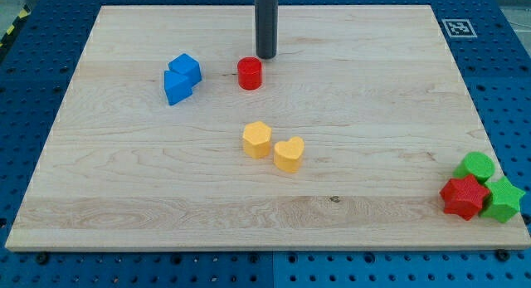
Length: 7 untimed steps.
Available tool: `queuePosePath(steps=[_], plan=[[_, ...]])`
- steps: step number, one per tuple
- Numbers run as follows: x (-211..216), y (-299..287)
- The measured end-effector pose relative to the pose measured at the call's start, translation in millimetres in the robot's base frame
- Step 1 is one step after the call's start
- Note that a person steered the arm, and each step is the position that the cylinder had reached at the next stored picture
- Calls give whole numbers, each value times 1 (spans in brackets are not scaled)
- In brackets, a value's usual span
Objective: Move the red circle to the center of the board
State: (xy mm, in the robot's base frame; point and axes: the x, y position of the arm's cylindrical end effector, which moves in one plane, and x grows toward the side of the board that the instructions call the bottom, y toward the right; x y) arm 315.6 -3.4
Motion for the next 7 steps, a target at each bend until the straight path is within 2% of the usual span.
queuePosePath(steps=[4, 7], plan=[[0, -44], [32, -46]])
